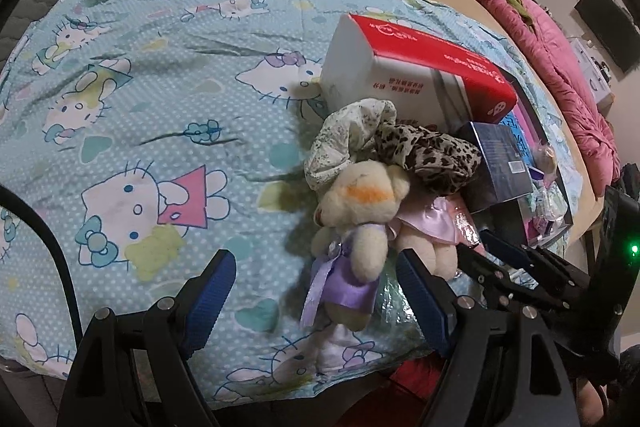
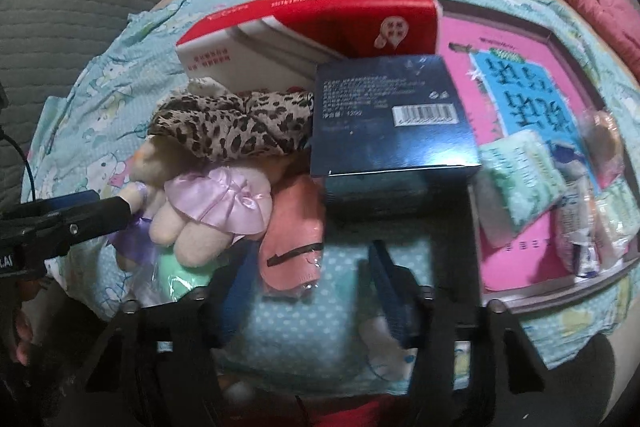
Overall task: Organize soft objects
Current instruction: 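Close the left tool on the cream teddy bear while the right tool grips the pink tube, then carry the teddy bear in the left tool while the right tool carries the pink tube over the tray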
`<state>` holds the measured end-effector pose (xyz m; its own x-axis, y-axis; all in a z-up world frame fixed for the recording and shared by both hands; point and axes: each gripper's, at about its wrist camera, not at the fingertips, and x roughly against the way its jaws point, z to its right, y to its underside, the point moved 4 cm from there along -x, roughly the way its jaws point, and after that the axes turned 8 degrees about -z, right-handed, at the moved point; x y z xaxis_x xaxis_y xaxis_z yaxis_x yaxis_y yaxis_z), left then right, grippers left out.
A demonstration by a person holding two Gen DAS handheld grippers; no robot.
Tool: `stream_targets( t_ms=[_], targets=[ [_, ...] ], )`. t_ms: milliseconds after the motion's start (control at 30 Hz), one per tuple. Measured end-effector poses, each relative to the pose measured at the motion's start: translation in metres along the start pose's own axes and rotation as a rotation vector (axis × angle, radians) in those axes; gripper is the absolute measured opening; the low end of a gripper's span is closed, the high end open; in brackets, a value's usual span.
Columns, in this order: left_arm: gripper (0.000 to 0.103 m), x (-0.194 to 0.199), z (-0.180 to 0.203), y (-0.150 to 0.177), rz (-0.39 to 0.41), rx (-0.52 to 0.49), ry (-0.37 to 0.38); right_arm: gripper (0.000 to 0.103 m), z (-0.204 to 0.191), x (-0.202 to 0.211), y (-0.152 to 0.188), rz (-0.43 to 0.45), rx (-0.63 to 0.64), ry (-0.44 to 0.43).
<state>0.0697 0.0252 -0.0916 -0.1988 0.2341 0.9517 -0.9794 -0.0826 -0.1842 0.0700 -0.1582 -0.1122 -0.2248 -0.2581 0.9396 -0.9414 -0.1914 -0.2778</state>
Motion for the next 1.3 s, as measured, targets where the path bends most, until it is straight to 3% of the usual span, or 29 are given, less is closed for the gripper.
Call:
stream_targets(
  t_ms=[167, 300, 467, 633, 867, 1300],
  targets=[
    [0.082, -0.008, 0.001, -0.002, -0.014, -0.001, 0.006, 0.026, 0.000, -0.005, -0.004, 0.002, -0.009, -0.072],
    [0.081, -0.015, 0.003, -0.003, -0.026, -0.006, 0.005, 0.022, 0.002, -0.005, -0.005, 0.003, -0.004, -0.098],
    [0.064, -0.027, 0.006, -0.006, -0.050, -0.016, 0.029, 0.017, 0.002, 0.001, -0.002, 0.020, 0.027, -0.099],
    [0.034, -0.038, 0.006, -0.008, -0.057, -0.016, 0.083, 0.014, 0.002, 0.009, 0.000, 0.031, 0.046, -0.111],
    [0.032, -0.019, 0.004, -0.004, -0.011, -0.005, 0.118, 0.013, 0.004, 0.041, 0.003, 0.100, 0.079, -0.095],
    [0.032, 0.038, 0.033, -0.014, 0.106, -0.073, 0.129, 0.013, 0.011, 0.106, -0.010, 0.280, 0.068, -0.069]
  ],
)
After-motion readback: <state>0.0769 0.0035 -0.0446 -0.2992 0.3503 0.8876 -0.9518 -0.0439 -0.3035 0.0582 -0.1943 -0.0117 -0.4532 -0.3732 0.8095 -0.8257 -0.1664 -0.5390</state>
